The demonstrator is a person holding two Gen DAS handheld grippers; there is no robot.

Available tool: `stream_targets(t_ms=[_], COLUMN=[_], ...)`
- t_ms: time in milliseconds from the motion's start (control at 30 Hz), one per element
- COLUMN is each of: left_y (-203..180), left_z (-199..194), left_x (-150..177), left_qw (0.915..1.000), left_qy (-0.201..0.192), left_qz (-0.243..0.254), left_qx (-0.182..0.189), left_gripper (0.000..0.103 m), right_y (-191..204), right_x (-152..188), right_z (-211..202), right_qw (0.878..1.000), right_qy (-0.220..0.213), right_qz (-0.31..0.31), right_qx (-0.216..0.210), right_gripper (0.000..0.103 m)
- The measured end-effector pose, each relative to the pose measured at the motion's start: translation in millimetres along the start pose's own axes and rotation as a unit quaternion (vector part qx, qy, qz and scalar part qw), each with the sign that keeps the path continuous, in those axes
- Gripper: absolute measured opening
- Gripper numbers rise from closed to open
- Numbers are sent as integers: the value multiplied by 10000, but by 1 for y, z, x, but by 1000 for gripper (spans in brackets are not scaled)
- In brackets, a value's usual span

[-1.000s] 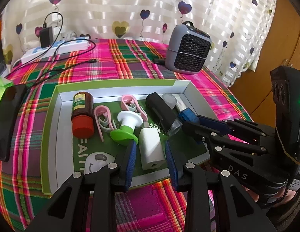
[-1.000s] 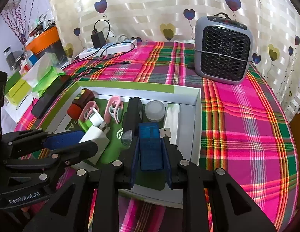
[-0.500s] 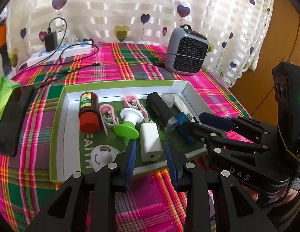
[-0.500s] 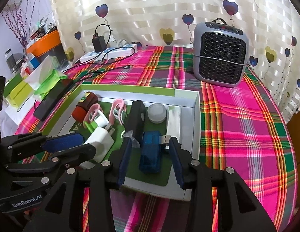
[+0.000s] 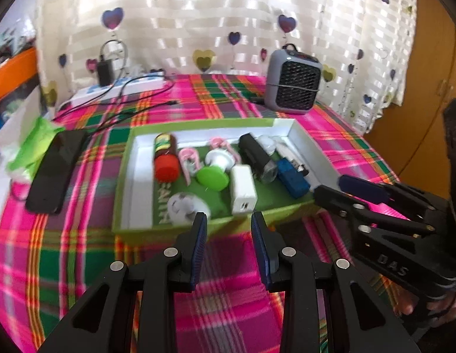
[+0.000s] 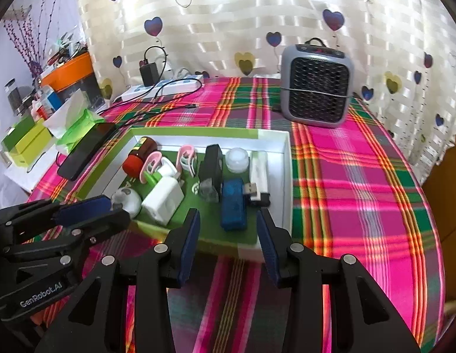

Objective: Organize rigid objects
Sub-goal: 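Withdraw both open tools away from the box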

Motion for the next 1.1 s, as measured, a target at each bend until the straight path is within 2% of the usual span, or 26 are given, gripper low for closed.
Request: stream_targets(t_ms=[67,133,200,467,900,1100], left_y=[0,-2,-2,-2,-4,-6], left_z=[-1,-2,-1,-4,-4,-4], left_x=[8,18,25,48,67,69], left_qw=[10000,9997,9996,9986,9981,9980], left_qy=[42,86,146,243,405,388], left_qz=[-25,16,13,10,-111,-113], left_qx=[-25,-248,-242,-473,-455,-489], left_gripper=[30,30,30,30,30,30], right_y=[2,5,8,17,19,16], right_x=[8,17,25,54,72,74], right_z=[-5,-6,-7,-3,-8,-10], right_qw=[10000,9997,9993,9983,9969,9964], right_qy=[23,78,158,433,541,527], right_qz=[30,14,-13,-115,34,161], right_qx=[63,210,331,367,578,646], right_gripper=[41,41,41,41,41,48])
Point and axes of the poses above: each gripper's, at about its wrist camera, not at the fingertips, and z roughly the way its jaws point, y to its left, x to its underside, the point moved 1 cm from there along z, roughly the way its jaws point, and after that the axes turned 7 degrees about y, right-handed, at the moved point
